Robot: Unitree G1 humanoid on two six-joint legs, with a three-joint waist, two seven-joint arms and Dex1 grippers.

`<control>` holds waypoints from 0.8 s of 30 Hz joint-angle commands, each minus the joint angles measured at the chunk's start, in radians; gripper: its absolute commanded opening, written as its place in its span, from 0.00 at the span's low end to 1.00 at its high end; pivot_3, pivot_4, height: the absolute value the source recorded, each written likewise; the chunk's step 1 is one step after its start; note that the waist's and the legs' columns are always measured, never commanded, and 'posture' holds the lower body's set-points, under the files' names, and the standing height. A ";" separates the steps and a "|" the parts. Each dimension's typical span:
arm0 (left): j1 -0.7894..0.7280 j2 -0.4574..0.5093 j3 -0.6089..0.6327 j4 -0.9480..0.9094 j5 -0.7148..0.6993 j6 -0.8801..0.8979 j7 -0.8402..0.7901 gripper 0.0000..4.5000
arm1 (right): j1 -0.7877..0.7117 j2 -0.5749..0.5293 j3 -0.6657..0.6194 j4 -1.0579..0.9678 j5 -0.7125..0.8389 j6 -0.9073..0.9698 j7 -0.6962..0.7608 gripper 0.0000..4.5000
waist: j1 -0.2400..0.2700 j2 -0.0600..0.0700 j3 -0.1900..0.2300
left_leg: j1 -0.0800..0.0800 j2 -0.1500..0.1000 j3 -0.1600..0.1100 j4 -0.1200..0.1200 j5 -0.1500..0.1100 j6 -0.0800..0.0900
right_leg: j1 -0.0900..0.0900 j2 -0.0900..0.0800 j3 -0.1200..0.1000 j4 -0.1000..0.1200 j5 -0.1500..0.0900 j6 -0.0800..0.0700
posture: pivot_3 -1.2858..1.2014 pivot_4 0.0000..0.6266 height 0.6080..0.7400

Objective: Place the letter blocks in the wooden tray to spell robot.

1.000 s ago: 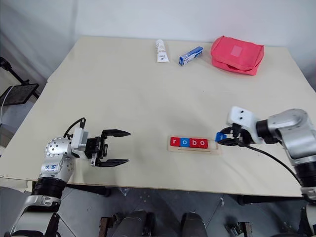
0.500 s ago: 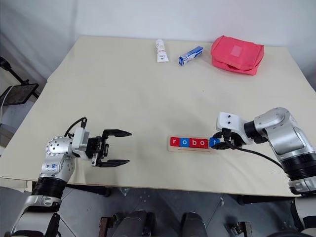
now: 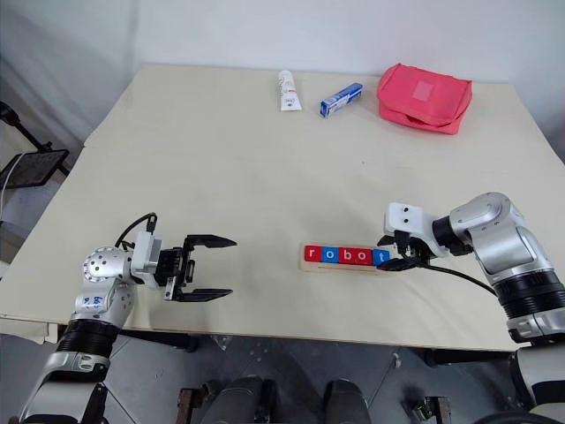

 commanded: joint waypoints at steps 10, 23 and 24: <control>-0.024 -0.030 0.019 0.005 0.023 -0.024 0.035 1.00 | 0.053 -0.046 -0.141 -0.101 0.087 0.044 -0.010 0.99 | 0.006 0.000 0.000 | 0.000 0.000 0.000 0.000 0.000 0.000 | 0.000 0.000 0.000 0.000 0.000 0.000 | 0.52 0.24 1.00; -0.058 -0.036 0.094 0.068 0.040 -0.026 0.172 1.00 | 0.491 -0.018 -0.616 -0.077 0.446 -0.210 0.125 0.99 | 0.023 0.000 0.000 | 0.001 0.000 0.001 0.000 0.000 0.000 | 0.001 0.000 0.000 -0.001 0.000 0.001 | 0.52 0.24 1.00; -0.060 -0.033 0.103 0.083 0.033 -0.029 0.160 1.00 | 0.495 -0.010 -0.636 -0.052 0.459 -0.224 0.122 0.99 | 0.022 0.000 0.000 | 0.001 0.000 0.002 0.000 0.000 0.000 | 0.001 0.000 0.000 -0.001 0.000 0.001 | 0.52 0.24 1.00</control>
